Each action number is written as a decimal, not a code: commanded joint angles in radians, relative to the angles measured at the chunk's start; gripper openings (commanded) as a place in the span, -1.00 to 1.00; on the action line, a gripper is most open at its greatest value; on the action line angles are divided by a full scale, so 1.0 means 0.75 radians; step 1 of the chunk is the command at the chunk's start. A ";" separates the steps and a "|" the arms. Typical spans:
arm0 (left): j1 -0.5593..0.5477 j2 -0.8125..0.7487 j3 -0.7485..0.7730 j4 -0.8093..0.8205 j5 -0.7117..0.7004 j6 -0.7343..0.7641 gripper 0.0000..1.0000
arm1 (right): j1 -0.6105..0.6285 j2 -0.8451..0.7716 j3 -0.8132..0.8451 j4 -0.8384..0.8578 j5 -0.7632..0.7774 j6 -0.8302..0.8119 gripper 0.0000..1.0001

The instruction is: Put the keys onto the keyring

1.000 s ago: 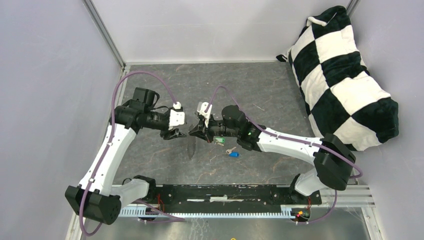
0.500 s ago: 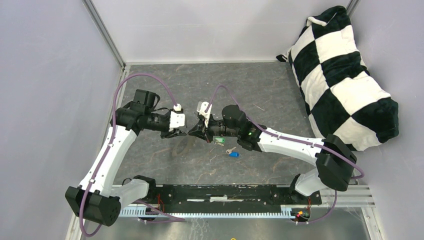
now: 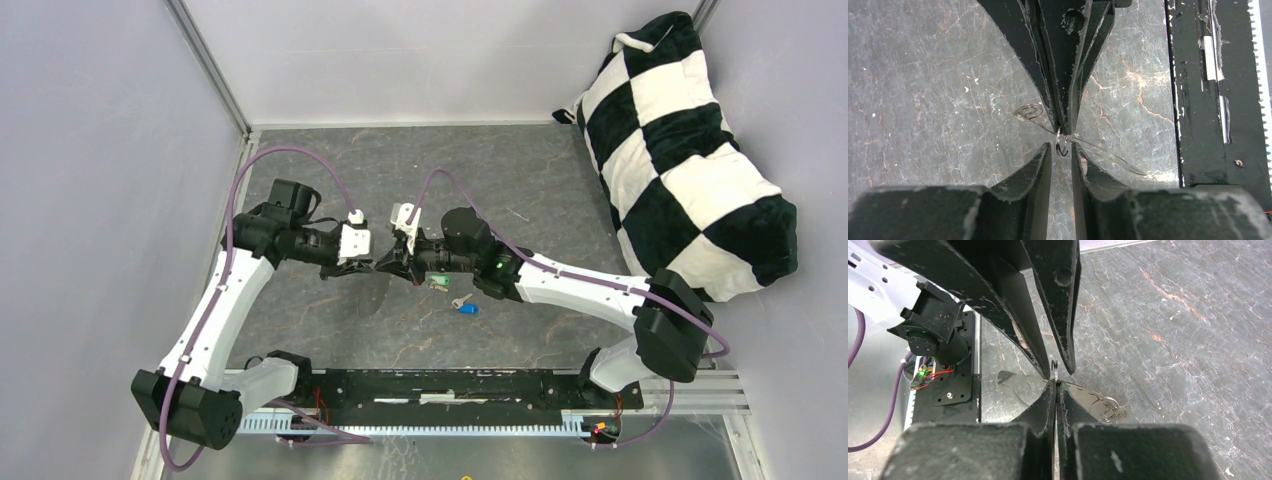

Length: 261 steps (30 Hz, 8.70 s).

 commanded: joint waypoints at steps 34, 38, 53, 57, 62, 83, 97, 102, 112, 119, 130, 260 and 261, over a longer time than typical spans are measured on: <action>-0.003 -0.200 0.028 0.220 0.492 -0.281 -0.96 | 0.015 -0.497 -0.296 0.318 -0.063 -0.171 0.09; -0.004 -0.184 0.045 0.218 0.617 -0.329 -0.96 | 0.014 -0.518 -0.290 0.353 -0.197 -0.151 -0.10; -0.005 -0.150 0.081 0.217 0.856 -0.462 -0.95 | 0.015 -0.452 -0.276 0.530 -0.251 -0.029 -0.22; -0.006 -0.145 0.078 0.216 0.855 -0.456 -0.96 | 0.015 -0.431 -0.268 0.577 -0.252 0.035 -0.23; -0.006 -0.146 0.071 0.217 0.849 -0.443 -0.96 | 0.014 -0.381 -0.234 0.588 -0.239 0.065 -0.27; -0.006 -0.139 0.015 0.216 0.713 -0.348 -0.96 | 0.016 -0.373 -0.190 0.600 -0.213 0.127 -0.25; -0.006 -0.140 0.020 0.216 0.668 -0.319 -0.96 | 0.016 -0.340 -0.092 0.468 -0.173 0.091 -0.35; -0.006 -0.139 0.038 0.216 0.667 -0.326 -0.96 | 0.016 -0.307 -0.047 0.353 -0.170 0.056 -0.47; -0.006 -0.139 0.047 0.218 0.666 -0.340 -0.96 | 0.017 -0.375 -0.078 0.253 -0.144 -0.017 -0.23; -0.006 -0.142 0.066 0.216 0.670 -0.359 -0.96 | 0.017 -0.388 -0.106 0.231 -0.117 -0.017 -0.45; -0.006 -0.144 0.065 0.216 0.661 -0.358 -0.95 | 0.017 -0.334 0.023 -0.013 -0.074 -0.127 -0.98; -0.098 -0.121 0.002 0.220 0.459 -0.351 -0.41 | 0.154 -0.231 0.546 -0.957 0.261 -0.342 -0.99; -0.099 -0.119 -0.001 0.219 0.460 -0.351 -0.42 | 0.165 -0.224 0.553 -0.956 0.267 -0.342 -0.99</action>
